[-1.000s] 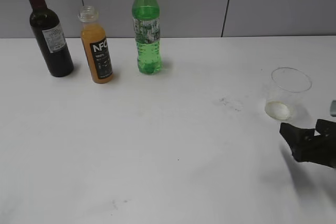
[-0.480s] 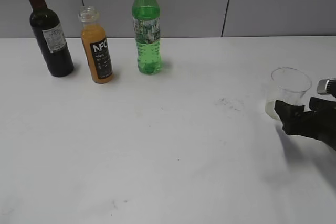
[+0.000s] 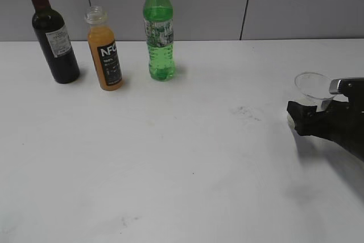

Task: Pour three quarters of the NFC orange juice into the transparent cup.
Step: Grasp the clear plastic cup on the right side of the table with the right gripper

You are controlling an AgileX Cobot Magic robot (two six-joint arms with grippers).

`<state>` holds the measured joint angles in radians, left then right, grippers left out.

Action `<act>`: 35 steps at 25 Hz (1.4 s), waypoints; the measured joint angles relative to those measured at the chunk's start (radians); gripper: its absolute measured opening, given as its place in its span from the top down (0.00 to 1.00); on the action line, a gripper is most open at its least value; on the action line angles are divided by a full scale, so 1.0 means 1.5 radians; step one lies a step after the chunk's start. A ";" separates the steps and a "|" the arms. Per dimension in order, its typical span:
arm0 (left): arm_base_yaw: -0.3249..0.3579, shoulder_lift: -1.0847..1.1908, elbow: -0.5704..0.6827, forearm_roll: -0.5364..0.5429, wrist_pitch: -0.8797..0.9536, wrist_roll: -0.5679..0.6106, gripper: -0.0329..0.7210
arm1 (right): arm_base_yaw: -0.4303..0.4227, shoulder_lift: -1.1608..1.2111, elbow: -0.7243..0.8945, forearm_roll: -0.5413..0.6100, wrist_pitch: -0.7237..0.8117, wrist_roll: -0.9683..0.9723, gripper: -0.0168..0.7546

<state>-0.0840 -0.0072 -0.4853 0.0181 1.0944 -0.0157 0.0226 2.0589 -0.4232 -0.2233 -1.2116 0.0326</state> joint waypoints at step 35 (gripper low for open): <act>0.000 0.000 0.000 0.000 0.000 0.000 0.65 | 0.000 0.062 -0.103 -0.063 0.030 -0.002 0.24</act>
<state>-0.0840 -0.0072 -0.4853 0.0181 1.0944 -0.0157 0.0226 2.1519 -0.5782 -0.3180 -1.1663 0.0303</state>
